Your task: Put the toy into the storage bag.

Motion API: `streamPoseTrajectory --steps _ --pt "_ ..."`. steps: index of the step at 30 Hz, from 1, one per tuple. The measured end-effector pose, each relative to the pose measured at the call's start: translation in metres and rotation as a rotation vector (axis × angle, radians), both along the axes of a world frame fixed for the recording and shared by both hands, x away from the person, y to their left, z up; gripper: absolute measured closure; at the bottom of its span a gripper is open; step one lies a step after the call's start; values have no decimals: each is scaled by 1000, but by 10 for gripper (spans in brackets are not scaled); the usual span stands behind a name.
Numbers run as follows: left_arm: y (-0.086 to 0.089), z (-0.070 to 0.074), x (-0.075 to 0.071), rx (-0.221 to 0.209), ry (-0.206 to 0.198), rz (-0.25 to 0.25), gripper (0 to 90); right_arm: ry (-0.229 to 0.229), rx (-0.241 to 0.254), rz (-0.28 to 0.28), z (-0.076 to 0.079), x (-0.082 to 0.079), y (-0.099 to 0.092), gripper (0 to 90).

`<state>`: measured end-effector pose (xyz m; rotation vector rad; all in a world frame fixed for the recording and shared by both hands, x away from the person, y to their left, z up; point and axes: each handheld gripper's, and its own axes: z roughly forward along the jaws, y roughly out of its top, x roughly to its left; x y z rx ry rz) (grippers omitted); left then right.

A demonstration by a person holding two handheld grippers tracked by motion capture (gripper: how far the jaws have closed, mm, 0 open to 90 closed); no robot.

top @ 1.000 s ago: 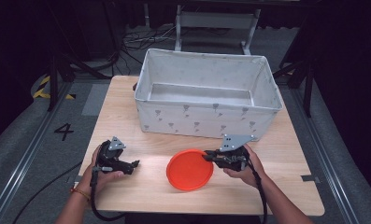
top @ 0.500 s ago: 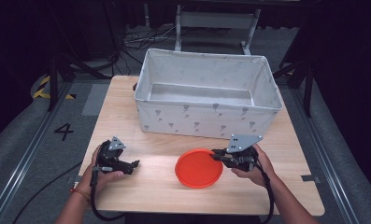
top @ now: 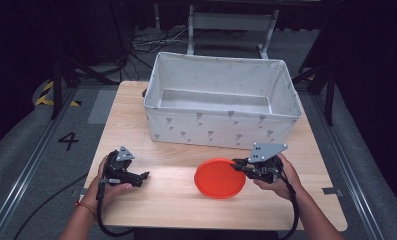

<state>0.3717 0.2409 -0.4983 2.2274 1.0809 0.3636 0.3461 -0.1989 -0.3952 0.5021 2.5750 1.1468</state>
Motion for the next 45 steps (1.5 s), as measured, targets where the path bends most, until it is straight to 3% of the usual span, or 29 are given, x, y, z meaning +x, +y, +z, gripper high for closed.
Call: streamPoseTrajectory --steps 20,32,39,45 --pt "0 0 0 -2 1 1 1 -28 -20 4 9 -3 -12 825" --pt "0 0 0 -2 -1 3 2 -58 -18 -15 26 -7 -29 825" --pt "0 0 0 -1 -1 3 2 -56 -78 -25 38 -11 -48 824" --pt "0 0 0 -1 -1 4 2 -58 -129 -39 64 -11 -65 824"
